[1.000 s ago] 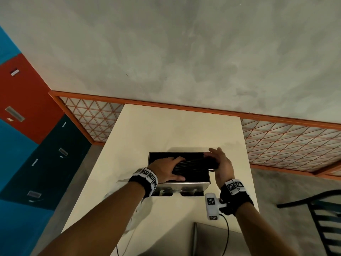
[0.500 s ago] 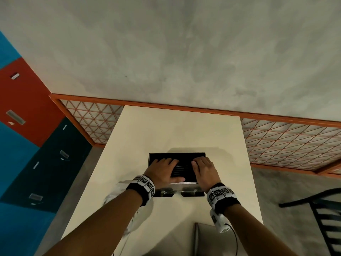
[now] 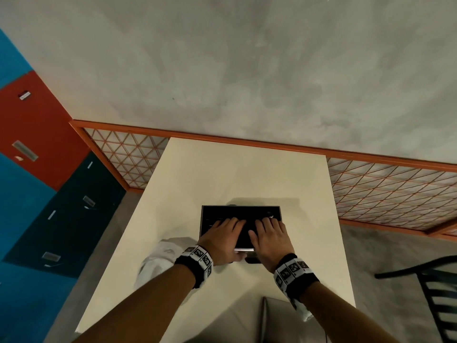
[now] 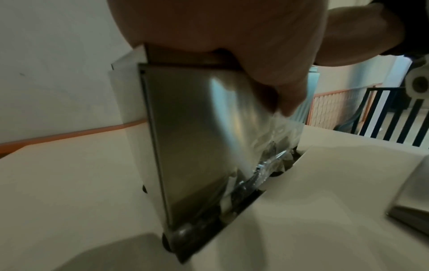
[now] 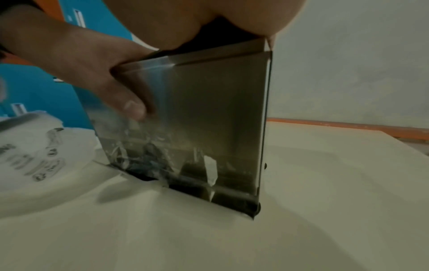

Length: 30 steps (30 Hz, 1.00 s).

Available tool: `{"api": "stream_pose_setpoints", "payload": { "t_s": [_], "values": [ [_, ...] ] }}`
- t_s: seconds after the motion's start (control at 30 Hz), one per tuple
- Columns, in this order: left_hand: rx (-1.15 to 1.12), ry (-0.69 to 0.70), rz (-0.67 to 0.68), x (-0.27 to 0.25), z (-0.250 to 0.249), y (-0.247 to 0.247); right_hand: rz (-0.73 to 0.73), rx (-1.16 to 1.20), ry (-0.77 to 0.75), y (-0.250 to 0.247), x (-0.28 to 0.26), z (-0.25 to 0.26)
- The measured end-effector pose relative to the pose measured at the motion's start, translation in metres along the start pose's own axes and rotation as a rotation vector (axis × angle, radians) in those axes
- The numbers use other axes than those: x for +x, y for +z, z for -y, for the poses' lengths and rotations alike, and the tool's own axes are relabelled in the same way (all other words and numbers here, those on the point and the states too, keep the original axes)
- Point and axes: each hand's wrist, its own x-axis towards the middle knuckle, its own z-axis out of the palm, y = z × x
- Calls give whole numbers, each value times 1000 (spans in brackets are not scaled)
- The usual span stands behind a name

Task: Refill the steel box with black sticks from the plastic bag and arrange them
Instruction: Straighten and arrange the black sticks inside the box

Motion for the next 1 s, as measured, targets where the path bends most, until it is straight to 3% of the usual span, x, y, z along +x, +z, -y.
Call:
{"api": "stream_pose_setpoints", "payload": {
  "t_s": [0.27, 0.43, 0.67, 1.0],
  "values": [
    [20, 14, -124, -19, -13, 9, 149, -129, 26, -28, -4, 16],
    [46, 27, -163, -19, -13, 9, 208, 3, -156, -28, 17, 14],
    [32, 48, -183, -25, -15, 12, 440, 105, -38, -4, 50, 5],
    [52, 49, -188, -26, -17, 12, 449, 94, -95, 7, 69, 9]
  ]
}}
